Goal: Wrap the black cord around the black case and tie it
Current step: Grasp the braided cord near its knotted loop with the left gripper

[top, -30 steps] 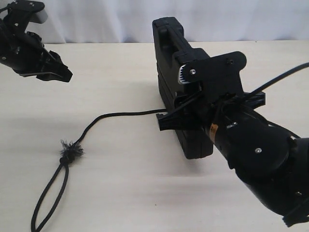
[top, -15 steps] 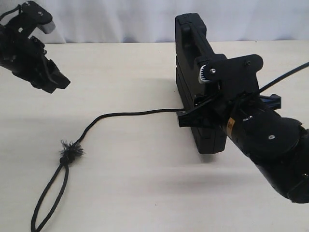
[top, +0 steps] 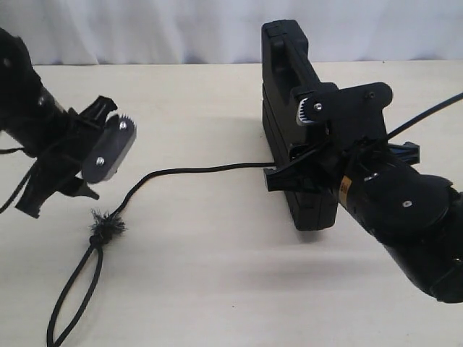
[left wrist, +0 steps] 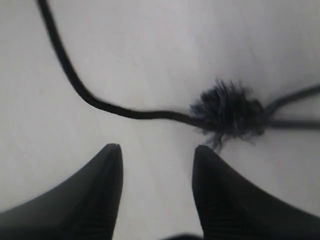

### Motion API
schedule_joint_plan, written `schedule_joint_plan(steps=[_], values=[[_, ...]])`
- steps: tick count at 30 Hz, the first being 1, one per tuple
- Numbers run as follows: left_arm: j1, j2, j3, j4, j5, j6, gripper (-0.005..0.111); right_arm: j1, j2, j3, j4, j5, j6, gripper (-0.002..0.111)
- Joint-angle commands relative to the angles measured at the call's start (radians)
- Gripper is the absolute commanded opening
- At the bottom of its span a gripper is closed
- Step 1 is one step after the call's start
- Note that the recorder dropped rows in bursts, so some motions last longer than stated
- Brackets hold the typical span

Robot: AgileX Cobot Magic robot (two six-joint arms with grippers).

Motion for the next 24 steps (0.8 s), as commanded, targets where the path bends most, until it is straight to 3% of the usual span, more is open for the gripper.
schedule_joint_plan(steps=[1, 4, 10, 15, 17, 24], values=[[-0.023, 0.012, 0.087, 0.161, -0.138, 0.162, 0.044, -0.002, -0.012, 0.0, -0.022, 0.0, -0.005, 0.004], [-0.023, 0.016, 0.155, 0.171, -0.215, 0.349, 0.044, -0.002, -0.012, 0.0, -0.022, 0.0, -0.011, 0.004], [-0.098, 0.016, 0.226, 0.272, -0.288, 0.349, 0.044, -0.002, -0.012, 0.0, -0.022, 0.002, -0.029, 0.004], [-0.135, 0.016, 0.296, 0.502, -0.304, 0.349, 0.044, -0.002, -0.012, 0.0, -0.022, 0.002, -0.029, 0.004], [-0.141, 0.016, 0.317, 0.507, -0.39, 0.349, 0.044, -0.002, -0.012, 0.0, -0.022, 0.002, -0.029, 0.004], [-0.152, 0.054, 0.321, 0.507, -0.429, 0.349, 0.044, -0.002, -0.012, 0.0, -0.022, 0.0, -0.03, 0.004]])
